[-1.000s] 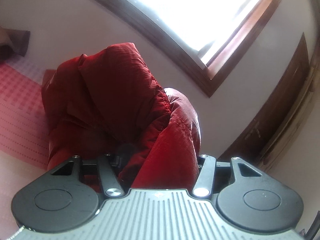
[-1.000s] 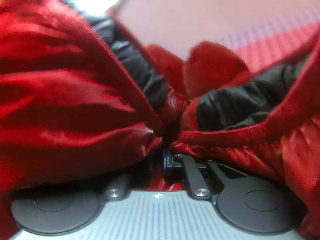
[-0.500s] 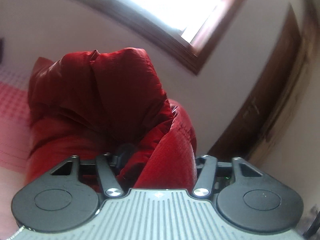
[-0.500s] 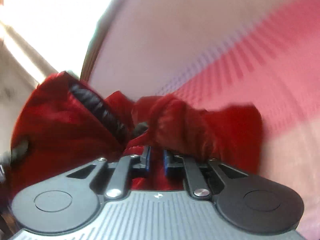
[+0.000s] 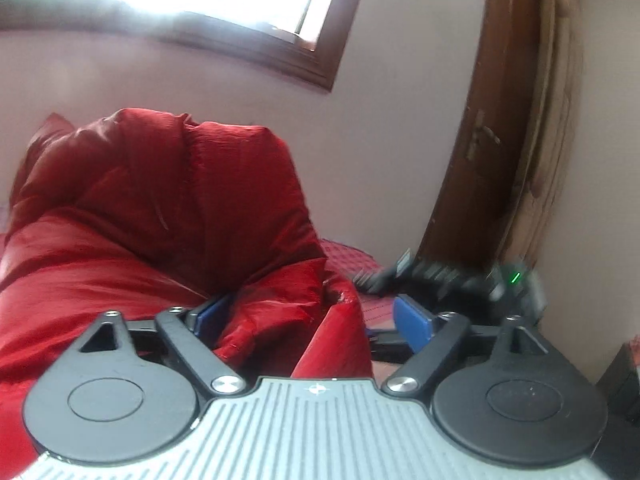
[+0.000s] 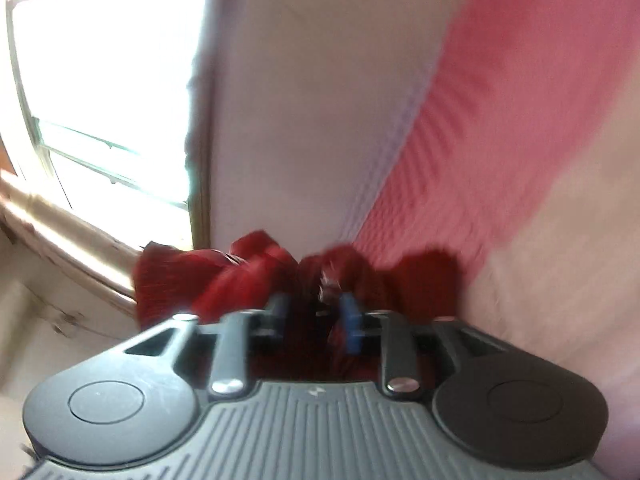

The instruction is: Fold large clothes

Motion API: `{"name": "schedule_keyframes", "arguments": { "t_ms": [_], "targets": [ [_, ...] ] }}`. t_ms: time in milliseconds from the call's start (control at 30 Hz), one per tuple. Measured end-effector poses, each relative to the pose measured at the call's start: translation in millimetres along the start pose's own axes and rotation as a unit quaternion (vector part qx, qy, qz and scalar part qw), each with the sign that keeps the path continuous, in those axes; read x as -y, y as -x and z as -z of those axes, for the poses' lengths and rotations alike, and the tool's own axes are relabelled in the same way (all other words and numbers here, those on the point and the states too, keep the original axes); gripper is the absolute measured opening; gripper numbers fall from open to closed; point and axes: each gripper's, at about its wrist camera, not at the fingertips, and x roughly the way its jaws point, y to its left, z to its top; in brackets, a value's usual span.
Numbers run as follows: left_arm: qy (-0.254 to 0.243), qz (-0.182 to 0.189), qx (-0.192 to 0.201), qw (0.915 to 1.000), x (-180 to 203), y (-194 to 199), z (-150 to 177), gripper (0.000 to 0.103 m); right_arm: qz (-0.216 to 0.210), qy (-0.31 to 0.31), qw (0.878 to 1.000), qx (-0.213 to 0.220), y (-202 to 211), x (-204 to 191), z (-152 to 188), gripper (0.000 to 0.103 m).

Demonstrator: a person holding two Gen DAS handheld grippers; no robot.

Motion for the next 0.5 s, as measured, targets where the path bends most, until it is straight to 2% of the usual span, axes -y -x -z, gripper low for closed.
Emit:
{"name": "schedule_keyframes", "arguments": {
  "t_ms": [33, 67, 133, 200, 300, 367, 400, 433, 500],
  "targets": [
    [-0.005, 0.000, 0.001, 1.0000, 3, -3, 2, 0.087, 0.015, 0.017, 1.000, 0.004, 4, -7, -3, 0.086],
    [-0.013, -0.003, 0.003, 0.9999, 6, -7, 5, 0.087, 0.020, 0.030, 0.999, 0.003, 9, -17, -6, 0.094],
    [-0.026, -0.006, 0.006, 0.9996, 7, -8, 12, 0.088, -0.012, 0.039, 0.999, -0.011, 12, -33, -11, 0.096],
    [-0.039, -0.004, 0.011, 0.9992, 10, -10, 18, 0.091, -0.023, 0.053, 0.998, -0.034, 8, -52, -15, 0.096],
    [-0.069, -0.005, 0.014, 0.9975, 15, -8, 30, 0.092, 0.026, 0.107, 0.990, -0.088, -20, -78, -21, 0.096],
    [-0.080, -0.005, 0.013, 0.9967, 19, -10, 34, 0.095, 0.055, 0.155, 0.979, -0.120, -44, -93, -21, 0.096],
    [-0.080, -0.001, 0.013, 0.9967, 19, -10, 35, 0.098, 0.064, 0.177, 0.973, -0.131, -51, -102, -20, 0.091],
    [-0.079, 0.000, 0.016, 0.9967, 19, -9, 35, 0.098, 0.078, 0.206, 0.965, -0.139, -58, -109, -20, 0.072],
    [-0.068, 0.007, 0.018, 0.9975, 18, -2, 32, 0.100, 0.109, 0.255, 0.949, -0.149, -69, -113, -21, 0.045]
  ]
}}
